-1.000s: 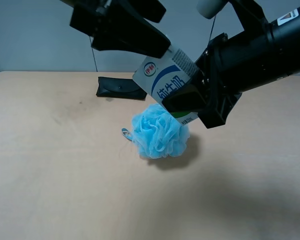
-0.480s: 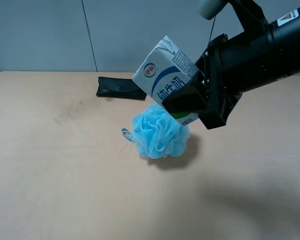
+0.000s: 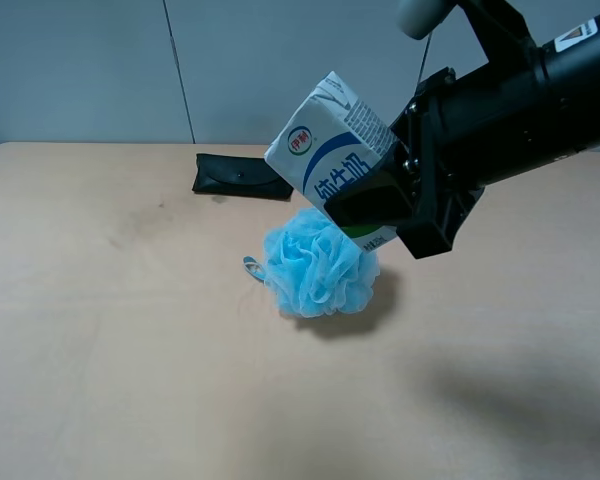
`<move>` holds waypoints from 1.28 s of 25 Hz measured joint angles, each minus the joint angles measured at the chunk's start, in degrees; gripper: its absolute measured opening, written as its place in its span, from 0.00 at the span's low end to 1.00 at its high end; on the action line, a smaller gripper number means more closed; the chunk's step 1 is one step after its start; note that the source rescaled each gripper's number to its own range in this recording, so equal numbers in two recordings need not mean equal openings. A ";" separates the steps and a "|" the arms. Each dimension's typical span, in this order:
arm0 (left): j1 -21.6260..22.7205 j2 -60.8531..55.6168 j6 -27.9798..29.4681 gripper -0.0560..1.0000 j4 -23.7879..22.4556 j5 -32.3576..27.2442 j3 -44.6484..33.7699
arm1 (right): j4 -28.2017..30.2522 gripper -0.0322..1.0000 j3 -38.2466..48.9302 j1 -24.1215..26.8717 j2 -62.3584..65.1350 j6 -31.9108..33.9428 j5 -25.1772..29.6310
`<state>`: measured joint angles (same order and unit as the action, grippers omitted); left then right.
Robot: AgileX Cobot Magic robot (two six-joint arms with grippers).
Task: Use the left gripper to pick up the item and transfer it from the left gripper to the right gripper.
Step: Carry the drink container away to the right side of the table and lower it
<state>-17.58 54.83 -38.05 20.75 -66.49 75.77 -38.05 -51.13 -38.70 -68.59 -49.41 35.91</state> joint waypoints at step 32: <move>0.00 -50.44 36.78 0.97 -24.08 5.17 -47.38 | 0.00 0.03 0.00 0.00 0.00 0.00 0.44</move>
<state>-17.58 4.39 -1.27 -3.33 -61.33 28.40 -38.05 -51.13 -38.70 -68.59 -49.41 36.34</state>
